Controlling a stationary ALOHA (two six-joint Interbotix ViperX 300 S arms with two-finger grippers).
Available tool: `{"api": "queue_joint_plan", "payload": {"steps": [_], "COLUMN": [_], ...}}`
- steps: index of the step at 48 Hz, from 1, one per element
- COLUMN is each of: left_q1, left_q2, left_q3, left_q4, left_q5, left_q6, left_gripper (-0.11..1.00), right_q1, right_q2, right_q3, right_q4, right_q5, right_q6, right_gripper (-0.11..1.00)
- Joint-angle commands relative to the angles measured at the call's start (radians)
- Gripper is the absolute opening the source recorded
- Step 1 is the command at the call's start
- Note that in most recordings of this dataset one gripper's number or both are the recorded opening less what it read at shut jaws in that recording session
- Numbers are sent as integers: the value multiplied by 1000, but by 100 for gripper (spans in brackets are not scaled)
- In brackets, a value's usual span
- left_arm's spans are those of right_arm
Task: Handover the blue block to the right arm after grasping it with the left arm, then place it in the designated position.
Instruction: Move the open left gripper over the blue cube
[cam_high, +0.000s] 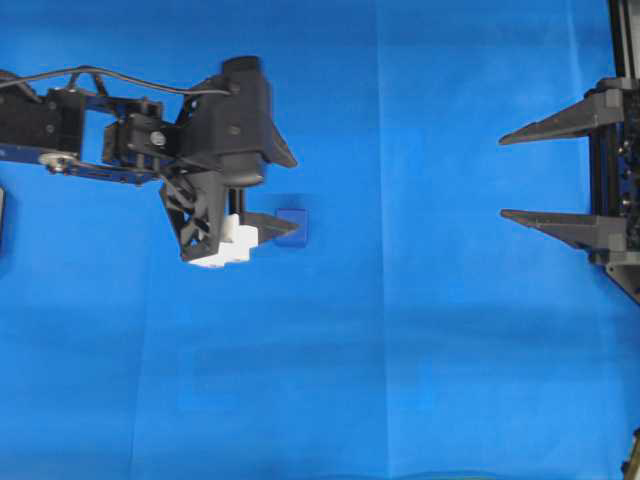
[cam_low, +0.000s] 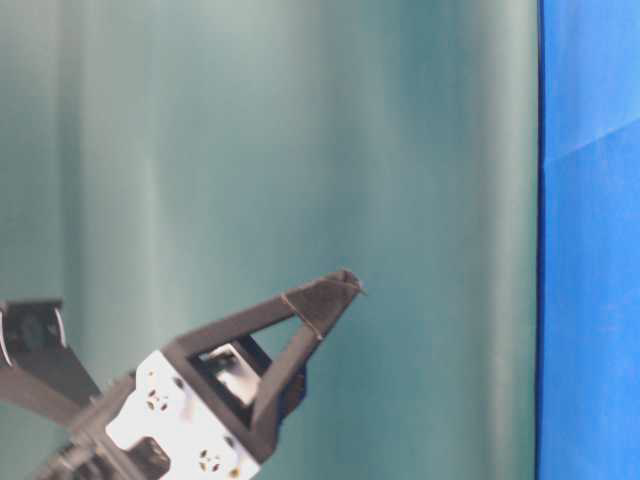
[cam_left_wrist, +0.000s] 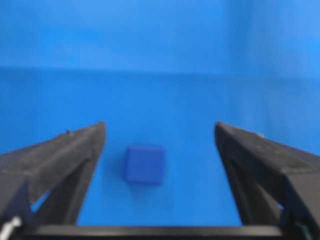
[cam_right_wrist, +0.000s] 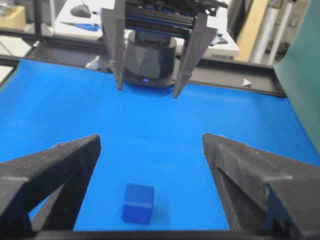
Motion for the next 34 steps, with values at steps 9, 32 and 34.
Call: {"api": "queue_joint_plan", "payload": {"steps": [9,32,34], "left_q1": [-6,-5,-5], "left_q2": [54,55,55], "left_q3": [-152,-153,-155], "left_q4": [2,5,5], "left_q5": [225,222,222], "left_q6": [15,15,15], "left_gripper": [91,91,91], "right_q1": [0,0,0], "right_q2": [9,9,11], "right_q3": [-28,-29,-29], "right_q4": [0,0,0], "right_q5": [-8,-6,-6], "right_q6": [-2,-2,-2], "right_gripper": [98,98,98]}}
